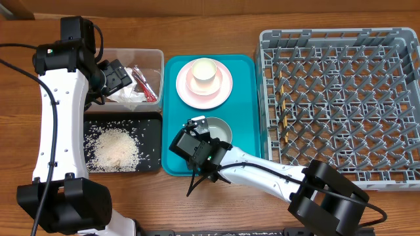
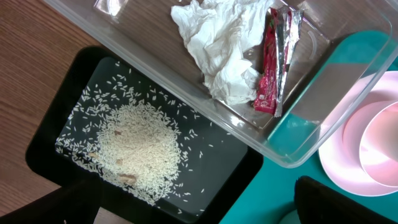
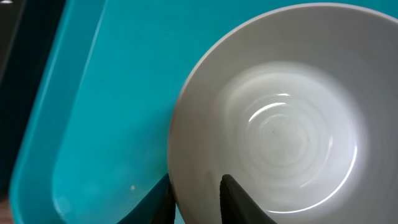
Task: Sort waste into correct bins and load items into the dishwasher
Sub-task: 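Lower the right gripper onto the white bowl rim and grasp it, then carry the white bowl right and place it in the dish rack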
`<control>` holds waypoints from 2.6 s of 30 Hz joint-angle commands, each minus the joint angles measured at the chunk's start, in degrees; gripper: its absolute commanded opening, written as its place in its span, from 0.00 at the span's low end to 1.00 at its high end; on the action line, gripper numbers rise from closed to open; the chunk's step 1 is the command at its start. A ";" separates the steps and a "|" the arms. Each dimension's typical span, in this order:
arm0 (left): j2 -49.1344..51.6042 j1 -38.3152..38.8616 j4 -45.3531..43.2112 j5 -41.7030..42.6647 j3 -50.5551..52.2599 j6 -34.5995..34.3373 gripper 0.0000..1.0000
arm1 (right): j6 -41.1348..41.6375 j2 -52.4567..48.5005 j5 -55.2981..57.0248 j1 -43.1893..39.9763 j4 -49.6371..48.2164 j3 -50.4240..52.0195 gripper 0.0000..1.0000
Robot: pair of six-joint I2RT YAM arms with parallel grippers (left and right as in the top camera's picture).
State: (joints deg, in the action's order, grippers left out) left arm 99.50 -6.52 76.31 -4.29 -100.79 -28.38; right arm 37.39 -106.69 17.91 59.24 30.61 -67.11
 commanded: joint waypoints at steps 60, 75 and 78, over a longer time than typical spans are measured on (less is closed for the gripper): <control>-0.17 -0.20 -0.04 -0.17 -1.27 0.07 1.00 | -18.32 -0.15 -0.87 -0.48 2.95 -1.25 0.20; -0.17 -0.20 -0.04 -0.15 -1.27 0.07 1.00 | -19.30 2.51 -2.60 -0.72 9.05 -6.93 0.04; -0.17 -0.20 -0.04 -0.15 -1.27 0.07 1.00 | -19.91 4.26 -2.67 -1.81 13.77 -12.44 0.04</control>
State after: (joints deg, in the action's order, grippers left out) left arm 99.50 -6.52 76.31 -4.29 -100.79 -28.38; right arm 18.22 -106.56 15.51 58.70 43.11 -73.73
